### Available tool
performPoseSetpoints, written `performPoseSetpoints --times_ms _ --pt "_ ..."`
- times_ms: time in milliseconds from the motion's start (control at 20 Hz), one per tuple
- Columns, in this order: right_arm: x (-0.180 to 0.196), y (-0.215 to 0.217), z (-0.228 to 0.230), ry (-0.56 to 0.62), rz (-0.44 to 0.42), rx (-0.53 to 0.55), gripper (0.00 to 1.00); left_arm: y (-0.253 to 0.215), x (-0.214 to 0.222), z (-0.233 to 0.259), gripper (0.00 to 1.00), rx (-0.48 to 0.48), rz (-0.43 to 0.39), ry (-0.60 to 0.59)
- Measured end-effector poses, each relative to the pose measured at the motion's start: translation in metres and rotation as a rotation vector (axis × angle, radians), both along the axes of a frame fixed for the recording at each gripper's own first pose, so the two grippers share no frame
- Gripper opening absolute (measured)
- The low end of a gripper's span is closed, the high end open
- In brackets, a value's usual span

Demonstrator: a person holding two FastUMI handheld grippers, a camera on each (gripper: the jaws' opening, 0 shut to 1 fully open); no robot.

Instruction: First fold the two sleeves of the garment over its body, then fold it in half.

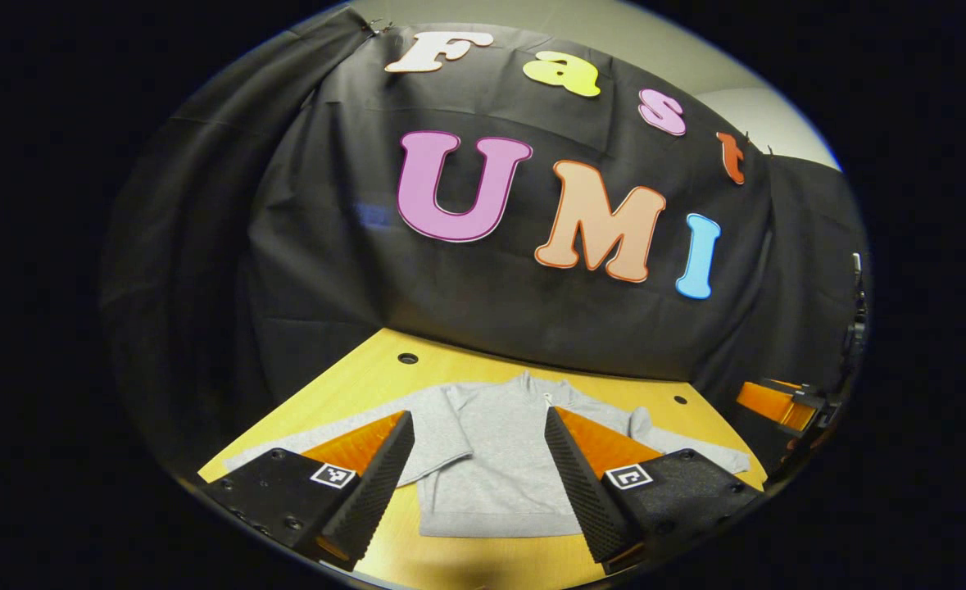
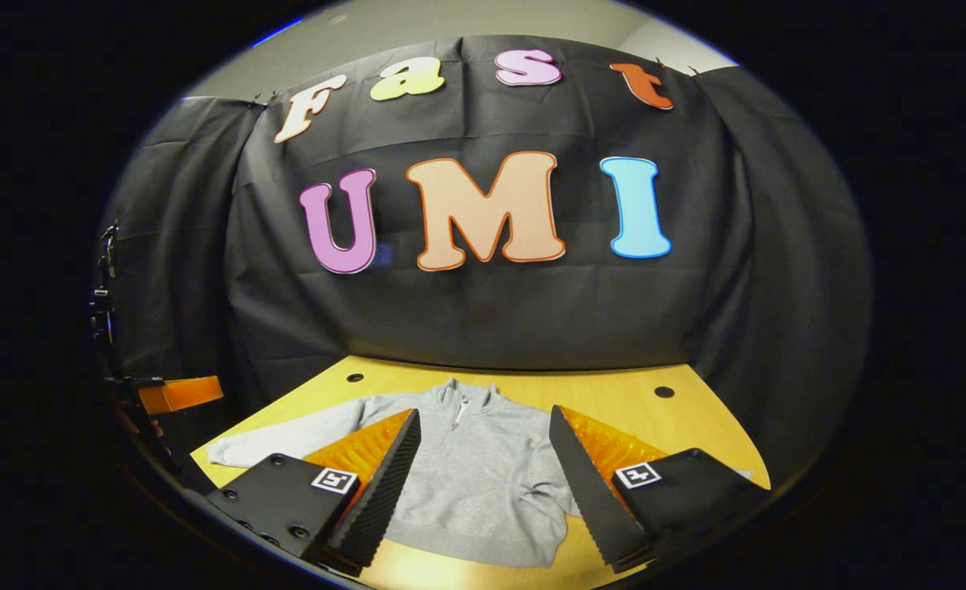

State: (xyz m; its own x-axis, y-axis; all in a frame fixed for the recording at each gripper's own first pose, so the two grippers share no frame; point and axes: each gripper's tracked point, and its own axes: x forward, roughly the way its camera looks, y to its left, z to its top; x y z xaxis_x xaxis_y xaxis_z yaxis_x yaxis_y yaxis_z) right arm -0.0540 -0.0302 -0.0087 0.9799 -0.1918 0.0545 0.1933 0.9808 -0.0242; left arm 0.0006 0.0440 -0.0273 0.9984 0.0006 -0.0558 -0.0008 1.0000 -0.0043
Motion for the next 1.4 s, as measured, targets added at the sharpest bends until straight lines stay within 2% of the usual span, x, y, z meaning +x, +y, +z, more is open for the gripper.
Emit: performPoseSetpoints --times_ms 300,850,1000,1200,1400 --pt "-0.021 -0.063 -0.018 0.071 -0.077 0.024 0.98 0.017 0.017 0.005 0.94 0.030 0.019 0.012" --pt "-0.089 -0.290 -0.094 0.310 -0.379 -0.023 0.99 0.005 0.028 -0.008 0.94 0.048 0.013 0.050" --pt "-0.094 -0.334 -0.133 0.408 -0.429 0.022 1.00 0.007 0.028 -0.011 0.94 0.053 0.036 0.054" --pt "-0.085 -0.367 -0.178 0.495 -0.436 0.109 1.00 0.010 0.028 -0.016 0.94 0.047 0.068 0.064" --pt "-0.069 -0.385 -0.225 0.592 -0.406 0.204 1.00 0.015 0.021 -0.027 0.94 0.052 0.099 0.098"
